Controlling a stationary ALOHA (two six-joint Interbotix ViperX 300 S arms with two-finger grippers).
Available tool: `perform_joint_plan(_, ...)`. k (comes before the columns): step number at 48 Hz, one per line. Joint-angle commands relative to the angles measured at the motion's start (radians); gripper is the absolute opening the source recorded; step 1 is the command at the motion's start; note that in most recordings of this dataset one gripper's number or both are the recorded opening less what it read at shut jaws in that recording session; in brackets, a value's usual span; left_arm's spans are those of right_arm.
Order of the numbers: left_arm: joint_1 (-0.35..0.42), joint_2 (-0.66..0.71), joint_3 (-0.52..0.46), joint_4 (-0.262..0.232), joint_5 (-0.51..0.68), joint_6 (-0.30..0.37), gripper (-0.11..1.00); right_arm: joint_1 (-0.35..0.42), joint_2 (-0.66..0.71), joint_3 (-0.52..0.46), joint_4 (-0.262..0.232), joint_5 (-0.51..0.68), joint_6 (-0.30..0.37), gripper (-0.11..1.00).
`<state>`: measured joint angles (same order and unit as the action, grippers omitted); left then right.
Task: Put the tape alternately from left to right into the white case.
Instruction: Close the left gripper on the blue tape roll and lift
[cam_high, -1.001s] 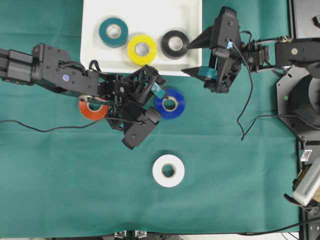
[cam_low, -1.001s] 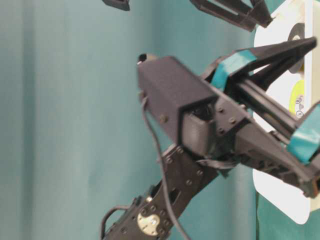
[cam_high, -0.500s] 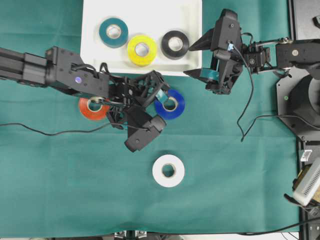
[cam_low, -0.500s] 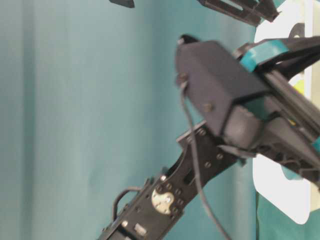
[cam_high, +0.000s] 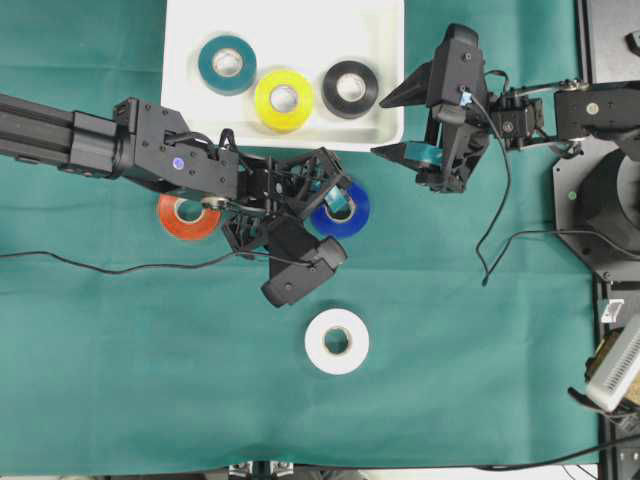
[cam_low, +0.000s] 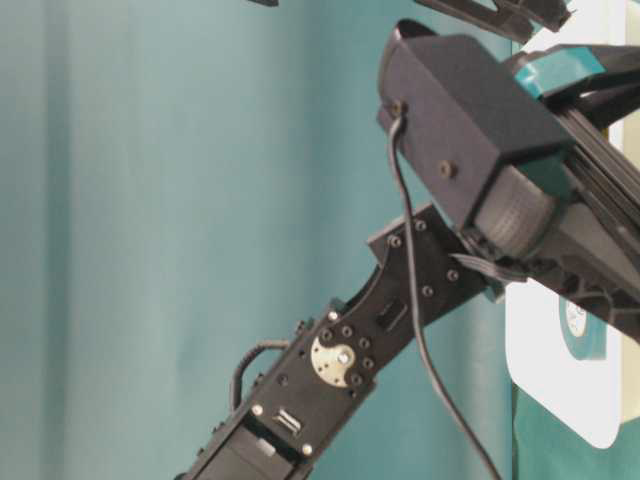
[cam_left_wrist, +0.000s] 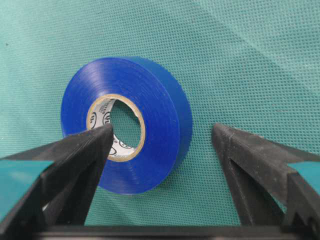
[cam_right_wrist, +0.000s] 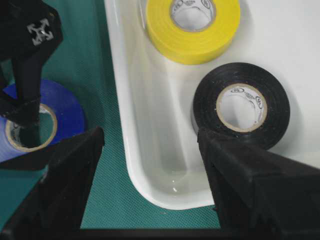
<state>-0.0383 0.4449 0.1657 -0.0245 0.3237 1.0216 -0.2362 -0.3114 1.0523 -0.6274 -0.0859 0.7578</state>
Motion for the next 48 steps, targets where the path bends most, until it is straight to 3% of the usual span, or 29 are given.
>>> perform_joint_plan(1, 0.009, -0.008, -0.029, -0.003, 0.014, 0.000, 0.59, 0.002, -0.037, -0.006, 0.000, -0.014, -0.002, 0.82)
perform_joint_plan(11, 0.012, 0.012, -0.040, -0.003, 0.066, 0.002, 0.45, 0.002, -0.037, -0.003, 0.000, -0.014, -0.002, 0.82)
perform_joint_plan(31, 0.012, 0.017, -0.048, -0.003, 0.078, 0.006, 0.39, 0.002, -0.037, 0.002, 0.000, -0.014, -0.002, 0.82)
perform_joint_plan(34, 0.011, 0.018, -0.044, -0.003, 0.077, 0.006, 0.32, 0.002, -0.037, 0.002, 0.000, -0.014, -0.002, 0.82)
perform_joint_plan(41, 0.012, 0.021, -0.052, -0.003, 0.071, 0.006, 0.03, 0.002, -0.037, 0.003, 0.000, -0.014, 0.000, 0.82)
perform_joint_plan(48, 0.014, 0.017, -0.055, -0.003, 0.066, 0.003, -0.02, 0.002, -0.037, 0.006, 0.000, -0.014, 0.003, 0.82)
